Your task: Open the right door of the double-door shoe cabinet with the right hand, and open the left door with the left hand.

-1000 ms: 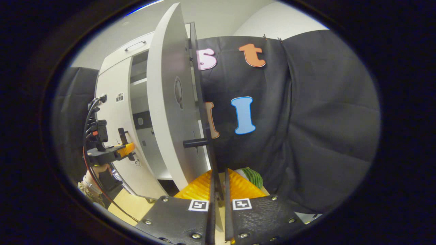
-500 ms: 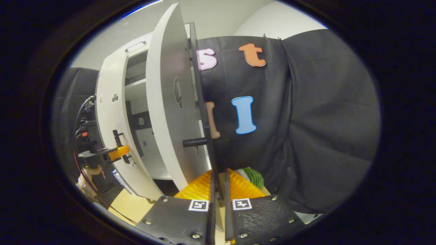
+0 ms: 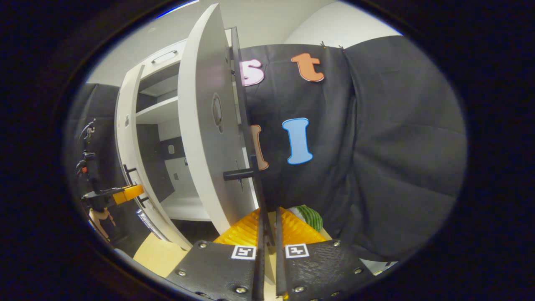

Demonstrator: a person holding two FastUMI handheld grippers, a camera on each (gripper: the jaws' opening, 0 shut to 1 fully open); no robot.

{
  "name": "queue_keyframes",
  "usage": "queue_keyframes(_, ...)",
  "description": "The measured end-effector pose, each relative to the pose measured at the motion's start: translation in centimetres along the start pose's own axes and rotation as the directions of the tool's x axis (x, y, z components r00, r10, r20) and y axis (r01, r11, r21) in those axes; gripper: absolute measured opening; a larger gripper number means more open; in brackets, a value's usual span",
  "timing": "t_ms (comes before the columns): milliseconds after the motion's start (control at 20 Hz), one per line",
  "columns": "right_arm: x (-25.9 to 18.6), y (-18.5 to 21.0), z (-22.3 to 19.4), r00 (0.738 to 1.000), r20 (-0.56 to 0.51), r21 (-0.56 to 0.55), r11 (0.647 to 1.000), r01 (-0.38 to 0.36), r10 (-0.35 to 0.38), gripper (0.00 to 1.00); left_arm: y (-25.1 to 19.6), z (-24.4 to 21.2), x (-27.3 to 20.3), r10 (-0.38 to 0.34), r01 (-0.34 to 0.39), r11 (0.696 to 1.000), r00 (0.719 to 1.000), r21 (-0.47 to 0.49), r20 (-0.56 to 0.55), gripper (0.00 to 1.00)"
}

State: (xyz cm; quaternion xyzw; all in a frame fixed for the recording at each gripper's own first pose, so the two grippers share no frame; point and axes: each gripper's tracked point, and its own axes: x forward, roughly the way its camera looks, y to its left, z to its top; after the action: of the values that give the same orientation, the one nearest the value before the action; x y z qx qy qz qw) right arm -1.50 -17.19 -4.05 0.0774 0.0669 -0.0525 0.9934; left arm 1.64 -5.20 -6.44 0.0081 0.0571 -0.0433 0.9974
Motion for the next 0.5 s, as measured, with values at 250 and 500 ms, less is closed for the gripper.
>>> queue_keyframes(250, 0.1, -0.1, 0.0, 1.0, 0.001, -0.002, 1.0, 0.003, -0.003, 0.11, 0.9, -0.2, -2.3, -0.01, 0.01, 1.0, 1.0, -0.009, -0.013, 0.26)
queue_keyframes(500, 0.0, -0.1, 0.0, 1.0, 0.0, 0.002, 1.0, 0.002, -0.002, 0.11, 1.3, -0.2, -3.4, -0.015, 0.015, 1.0, 1.0, -0.015, -0.017, 0.25)
